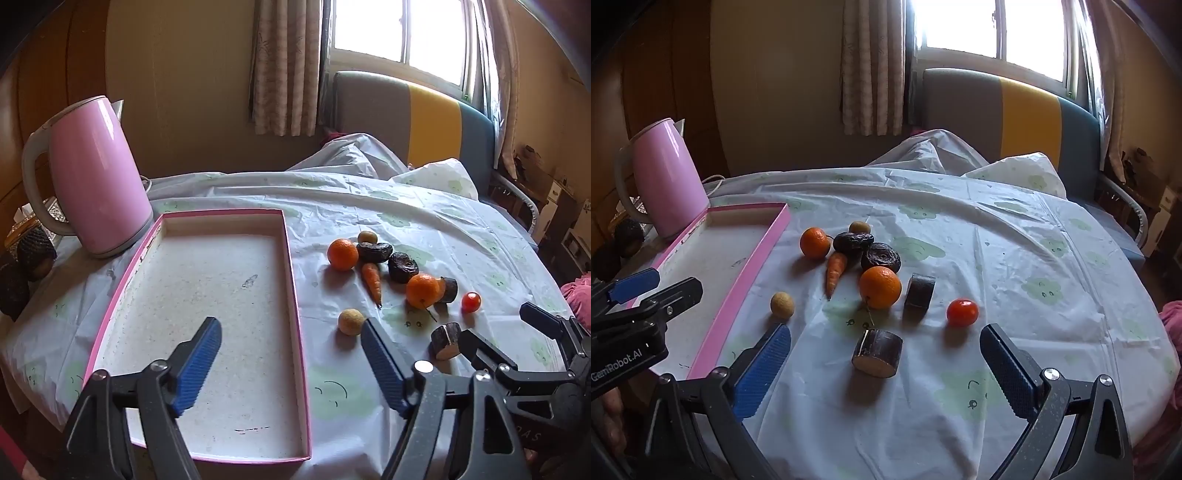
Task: Organize fruits
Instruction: 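Move the left tool toward the small yellow potato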
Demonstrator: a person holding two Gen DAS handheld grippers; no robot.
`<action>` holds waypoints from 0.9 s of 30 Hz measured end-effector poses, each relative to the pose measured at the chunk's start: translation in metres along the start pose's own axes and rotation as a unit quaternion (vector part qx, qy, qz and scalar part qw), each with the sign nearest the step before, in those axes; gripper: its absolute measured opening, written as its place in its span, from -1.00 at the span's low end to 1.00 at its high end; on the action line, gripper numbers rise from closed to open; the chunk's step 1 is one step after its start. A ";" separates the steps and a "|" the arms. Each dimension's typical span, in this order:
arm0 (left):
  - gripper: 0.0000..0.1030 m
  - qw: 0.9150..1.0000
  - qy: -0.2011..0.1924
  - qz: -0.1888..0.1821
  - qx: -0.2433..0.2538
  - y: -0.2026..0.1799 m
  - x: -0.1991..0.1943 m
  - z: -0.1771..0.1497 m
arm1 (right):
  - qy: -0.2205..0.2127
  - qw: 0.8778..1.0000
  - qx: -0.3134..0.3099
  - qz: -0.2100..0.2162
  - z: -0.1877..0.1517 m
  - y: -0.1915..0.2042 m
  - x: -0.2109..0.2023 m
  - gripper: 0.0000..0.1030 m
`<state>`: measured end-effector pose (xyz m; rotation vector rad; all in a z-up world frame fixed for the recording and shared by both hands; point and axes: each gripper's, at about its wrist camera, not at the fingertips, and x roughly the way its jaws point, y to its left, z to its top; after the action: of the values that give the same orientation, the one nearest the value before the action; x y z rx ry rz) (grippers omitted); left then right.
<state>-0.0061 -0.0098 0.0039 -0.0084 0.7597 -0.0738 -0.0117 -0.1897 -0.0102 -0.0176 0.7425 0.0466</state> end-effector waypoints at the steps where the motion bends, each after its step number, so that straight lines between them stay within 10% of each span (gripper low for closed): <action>1: 0.58 1.000 -0.002 0.000 0.001 -0.001 -0.001 0.000 | 0.000 1.000 0.001 0.000 0.000 0.000 0.000 1.00; 27: 0.46 0.999 0.024 -0.043 -0.003 -0.007 0.007 0.000 | 0.003 1.000 0.019 0.000 -0.008 -0.024 0.004 1.00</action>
<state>-0.0020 -0.0168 -0.0006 -0.0457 0.8075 -0.1539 -0.0131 -0.2139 -0.0186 0.0190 0.7488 0.0322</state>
